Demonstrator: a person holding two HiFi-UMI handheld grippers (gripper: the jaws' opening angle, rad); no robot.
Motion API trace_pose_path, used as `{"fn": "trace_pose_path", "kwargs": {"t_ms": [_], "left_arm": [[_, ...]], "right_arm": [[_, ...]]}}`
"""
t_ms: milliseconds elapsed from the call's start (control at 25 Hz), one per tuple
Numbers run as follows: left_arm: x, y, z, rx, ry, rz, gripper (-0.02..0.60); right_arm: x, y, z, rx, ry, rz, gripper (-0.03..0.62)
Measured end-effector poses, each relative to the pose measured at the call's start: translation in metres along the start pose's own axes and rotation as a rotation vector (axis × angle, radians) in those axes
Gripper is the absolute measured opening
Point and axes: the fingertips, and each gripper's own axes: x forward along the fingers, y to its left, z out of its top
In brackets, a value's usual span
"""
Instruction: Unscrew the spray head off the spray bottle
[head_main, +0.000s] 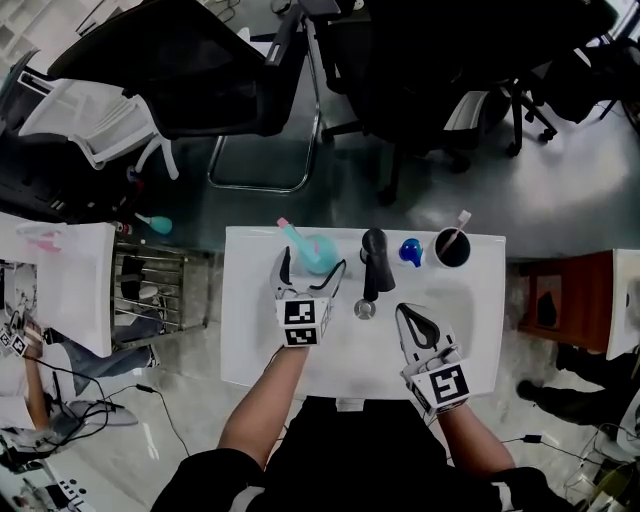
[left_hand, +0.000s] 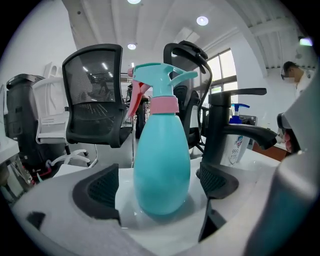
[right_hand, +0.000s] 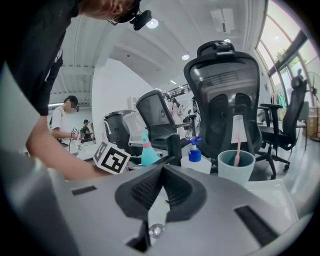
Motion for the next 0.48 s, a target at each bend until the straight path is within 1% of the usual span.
{"fn": "trace_pose_path", "kwargs": {"t_ms": [240,480], "left_arm": [[0.009,0.002,-0.002,-0.006,-0.003,0.012,0.52],[0.011,-0.002,0.0,0.015,-0.015,0.015,0.511]], "right_arm": [[0.006,0.005,-0.007,0.006,0.006,0.027,0.006],[0.006,0.004,-0.011,0.002,0.017,0.037,0.006]]}}
